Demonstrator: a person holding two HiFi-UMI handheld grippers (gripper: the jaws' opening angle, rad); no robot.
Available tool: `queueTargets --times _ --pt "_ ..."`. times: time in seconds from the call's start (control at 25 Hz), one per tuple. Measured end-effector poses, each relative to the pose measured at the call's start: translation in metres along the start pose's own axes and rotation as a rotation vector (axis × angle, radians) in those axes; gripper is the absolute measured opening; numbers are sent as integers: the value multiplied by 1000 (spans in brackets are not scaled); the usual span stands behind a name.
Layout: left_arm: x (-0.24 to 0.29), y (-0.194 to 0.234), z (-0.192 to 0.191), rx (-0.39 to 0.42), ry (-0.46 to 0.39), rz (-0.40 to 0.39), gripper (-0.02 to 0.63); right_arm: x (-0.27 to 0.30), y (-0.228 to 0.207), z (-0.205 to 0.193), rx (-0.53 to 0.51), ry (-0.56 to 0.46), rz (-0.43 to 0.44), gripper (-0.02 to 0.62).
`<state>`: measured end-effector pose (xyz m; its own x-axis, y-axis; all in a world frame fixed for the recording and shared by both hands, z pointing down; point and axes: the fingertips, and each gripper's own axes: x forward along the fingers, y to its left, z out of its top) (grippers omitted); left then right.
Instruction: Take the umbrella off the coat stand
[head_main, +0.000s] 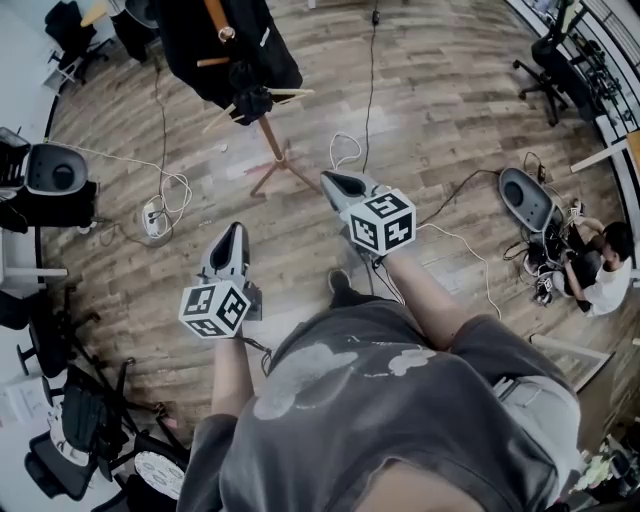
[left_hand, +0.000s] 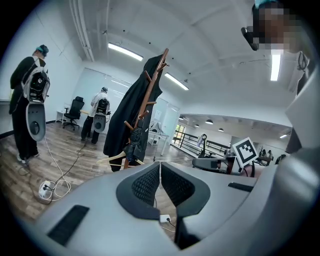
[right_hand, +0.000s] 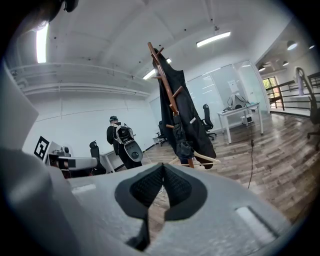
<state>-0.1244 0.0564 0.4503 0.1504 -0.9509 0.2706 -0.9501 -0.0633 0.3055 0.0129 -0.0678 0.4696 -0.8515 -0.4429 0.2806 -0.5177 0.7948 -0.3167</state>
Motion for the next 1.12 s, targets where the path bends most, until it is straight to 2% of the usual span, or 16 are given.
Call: queueTargets --times 0.32,0.56,0.96,1.12 --pt "39 -1 17 20 -17 69 8 12 -47 13 16 3 34 -2" --pt "52 -1 26 24 -12 93 8 21 -63 20 38 3 53 -2" --pt "86 18 41 26 -14 77 8 52 -70 22 52 19 62 -2" --pt "109 33 44 18 -14 43 8 67 -86 31 48 -6 3 -2"
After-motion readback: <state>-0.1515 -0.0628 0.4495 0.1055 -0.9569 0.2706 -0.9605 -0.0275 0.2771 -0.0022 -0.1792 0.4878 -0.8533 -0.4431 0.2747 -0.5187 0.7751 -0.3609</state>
